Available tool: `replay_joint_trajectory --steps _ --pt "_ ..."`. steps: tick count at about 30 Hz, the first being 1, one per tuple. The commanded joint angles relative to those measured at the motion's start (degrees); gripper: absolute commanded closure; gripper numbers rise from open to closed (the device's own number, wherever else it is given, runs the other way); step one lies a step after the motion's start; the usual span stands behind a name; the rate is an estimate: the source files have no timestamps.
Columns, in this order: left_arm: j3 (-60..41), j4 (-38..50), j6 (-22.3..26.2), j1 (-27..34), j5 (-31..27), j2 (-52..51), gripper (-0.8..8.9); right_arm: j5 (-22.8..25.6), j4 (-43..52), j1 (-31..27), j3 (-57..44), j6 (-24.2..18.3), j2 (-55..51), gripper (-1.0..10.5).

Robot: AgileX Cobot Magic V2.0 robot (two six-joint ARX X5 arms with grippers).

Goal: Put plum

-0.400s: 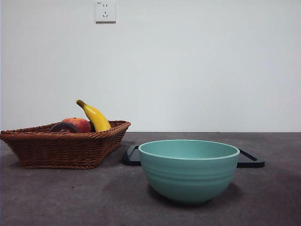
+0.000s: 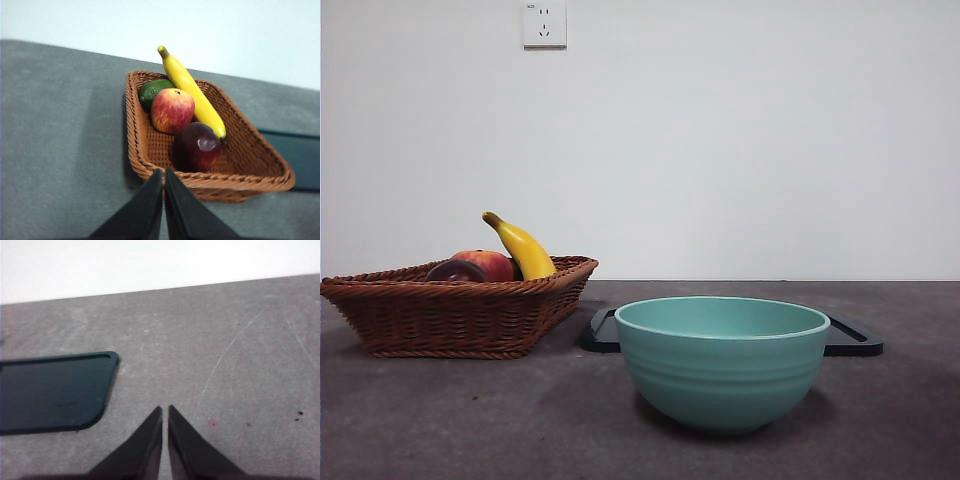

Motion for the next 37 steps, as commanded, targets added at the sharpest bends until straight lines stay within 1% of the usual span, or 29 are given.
replay_joint_trajectory --steps 1,6,9,13,17,20,23,26,30,34,37 --pt "-0.6 0.2 -7.9 0.0 0.0 -0.1 8.06 -0.4 0.6 0.2 -0.1 3.7 -0.2 9.3" --pt "1.8 0.1 -13.3 0.0 0.0 -0.1 8.04 -1.3 0.5 0.2 1.8 6.1 -0.2 9.3" --pt "4.0 -0.7 -14.9 0.0 0.0 0.0 8.04 -1.3 0.4 0.2 4.2 7.2 -0.1 9.3" --pt "8.3 -4.2 -15.1 0.0 0.0 0.6 8.04 -1.3 -0.9 0.2 8.7 8.0 0.5 9.3" --pt "13.5 -7.6 -14.4 0.0 0.0 2.7 8.03 -2.1 -3.5 0.2 14.9 7.9 3.3 9.3" --pt "17.6 -9.6 -12.7 0.0 0.0 5.2 8.03 -4.3 -6.0 0.2 20.1 7.5 6.8 9.3" --pt "21.7 -12.7 -11.2 0.0 0.0 8.4 8.04 -7.5 -8.7 0.2 25.1 6.2 11.1 9.3" --pt "26.1 -16.7 -8.3 0.0 1.3 12.7 8.04 -11.7 -12.8 0.2 30.7 4.8 16.3 9.3" --pt "31.3 -20.7 -4.5 -0.1 5.9 19.4 8.04 -17.2 -20.2 0.2 38.5 1.4 24.2 9.3" --pt "35.6 -24.7 -1.3 -0.3 11.0 26.3 8.04 -21.3 -26.8 0.2 44.9 -1.9 31.1 9.3" --pt "38.9 -29.0 2.0 -0.6 15.2 31.5 8.04 -24.3 -31.7 0.6 48.9 -4.3 35.7 9.3"
